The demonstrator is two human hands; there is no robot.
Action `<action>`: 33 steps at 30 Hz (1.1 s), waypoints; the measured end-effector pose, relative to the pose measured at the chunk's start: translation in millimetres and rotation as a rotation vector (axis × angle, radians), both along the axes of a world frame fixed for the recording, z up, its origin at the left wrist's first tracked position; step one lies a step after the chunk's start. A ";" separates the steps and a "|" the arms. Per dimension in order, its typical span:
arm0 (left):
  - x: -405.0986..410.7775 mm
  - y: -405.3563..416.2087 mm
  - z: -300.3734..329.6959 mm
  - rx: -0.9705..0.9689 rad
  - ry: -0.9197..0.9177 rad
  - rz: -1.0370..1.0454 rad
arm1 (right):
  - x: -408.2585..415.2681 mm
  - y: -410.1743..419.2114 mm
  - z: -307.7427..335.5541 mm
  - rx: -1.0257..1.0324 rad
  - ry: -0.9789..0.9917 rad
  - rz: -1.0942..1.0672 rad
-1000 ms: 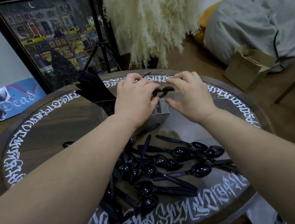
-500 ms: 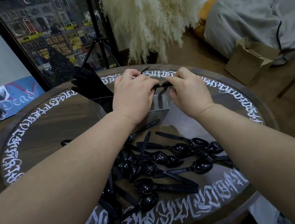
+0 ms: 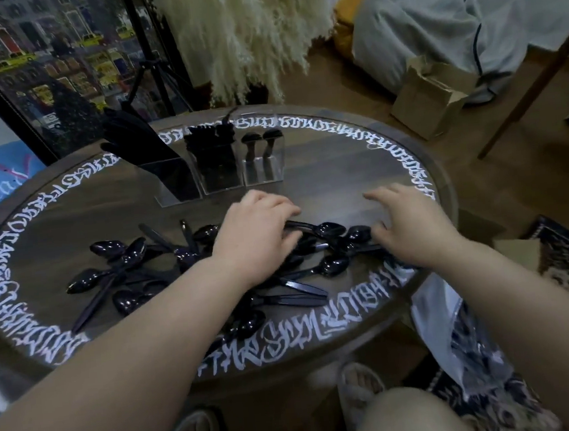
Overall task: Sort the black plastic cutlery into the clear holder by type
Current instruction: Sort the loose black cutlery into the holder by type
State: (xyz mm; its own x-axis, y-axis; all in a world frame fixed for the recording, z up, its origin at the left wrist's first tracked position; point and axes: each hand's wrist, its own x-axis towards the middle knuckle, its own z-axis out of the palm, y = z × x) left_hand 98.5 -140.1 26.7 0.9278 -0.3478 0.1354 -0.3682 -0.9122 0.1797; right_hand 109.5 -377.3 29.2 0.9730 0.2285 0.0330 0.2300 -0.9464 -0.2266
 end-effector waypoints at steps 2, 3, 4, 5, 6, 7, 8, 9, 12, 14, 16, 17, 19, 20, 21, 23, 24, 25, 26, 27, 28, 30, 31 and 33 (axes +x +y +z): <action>-6.2 -13.8 -5.6 0.055 0.076 -0.008 | -11.7 -13.7 -7.3 -0.061 0.127 0.015; -7.0 -20.0 -8.4 0.069 0.104 -0.005 | -15.0 -17.5 -11.1 -0.091 0.168 0.026; -6.4 -25.3 -11.4 0.077 0.134 0.006 | -16.9 -19.7 -14.3 -0.126 0.198 0.033; -4.6 -29.2 -14.3 0.083 0.168 0.025 | -17.3 -20.7 -16.9 -0.158 0.215 0.042; -2.3 -31.6 -16.8 0.092 0.209 0.049 | -16.6 -20.5 -19.6 -0.184 0.217 0.049; 0.6 -32.7 -19.5 0.105 0.253 0.072 | -15.2 -19.9 -22.0 -0.205 0.208 0.052; 3.0 -32.9 -22.0 0.125 0.299 0.090 | -13.9 -18.9 -23.9 -0.221 0.196 0.050; 4.8 -32.3 -24.6 0.144 0.338 0.102 | -12.4 -17.7 -25.8 -0.230 0.181 0.047; 5.5 -29.5 -30.9 0.167 0.365 0.129 | -8.8 -12.3 -29.3 -0.219 0.152 0.044; 5.1 -27.9 -33.5 0.181 0.301 0.152 | -7.4 -7.2 -31.2 -0.168 0.151 0.023; 6.2 -26.9 -35.0 0.203 0.235 0.184 | -6.2 -2.4 -32.0 -0.121 0.160 -0.007; 7.0 -26.5 -35.7 0.209 0.218 0.198 | -5.2 -0.8 -32.9 -0.096 0.164 -0.024; 8.7 -25.2 -37.5 0.191 0.211 0.213 | -3.7 1.5 -33.2 -0.036 0.183 -0.062; 9.4 -24.1 -37.8 0.152 0.211 0.220 | -3.0 2.3 -32.9 0.000 0.192 -0.080; 9.8 -22.5 -36.9 0.096 0.205 0.229 | -1.9 3.4 -32.6 0.037 0.197 -0.096; 9.9 -18.1 -33.3 -0.014 0.161 0.253 | 0.1 6.2 -30.3 0.131 0.198 -0.128; 10.2 -15.3 -30.9 -0.052 0.128 0.268 | 0.8 8.1 -27.6 0.204 0.199 -0.148; 10.5 -11.8 -27.6 -0.078 0.096 0.284 | 1.2 10.4 -24.2 0.288 0.204 -0.168; 10.7 -8.2 -23.7 -0.097 0.074 0.300 | 1.7 13.4 -20.4 0.370 0.207 -0.181; 10.7 -4.4 -19.4 -0.110 0.060 0.318 | 1.9 16.8 -16.0 0.439 0.205 -0.188; 10.5 -0.3 -15.0 -0.119 0.052 0.334 | 2.1 21.0 -11.5 0.495 0.204 -0.189; 8.7 8.4 -6.1 -0.133 0.036 0.369 | 0.6 31.8 -1.9 0.598 0.217 -0.188; 6.7 12.9 -2.0 -0.152 0.029 0.391 | -0.9 38.1 2.9 0.652 0.232 -0.185; 0.1 21.9 7.3 -0.216 0.021 0.442 | -5.4 51.9 13.2 0.763 0.263 -0.189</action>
State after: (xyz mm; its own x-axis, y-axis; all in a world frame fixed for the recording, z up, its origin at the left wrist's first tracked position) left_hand 98.6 -118.1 34.0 0.9834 0.1142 0.1410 0.0518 -0.9213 0.3855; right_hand 104.2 -325.4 42.4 0.9903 0.0678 -0.1214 -0.0676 -0.5283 -0.8464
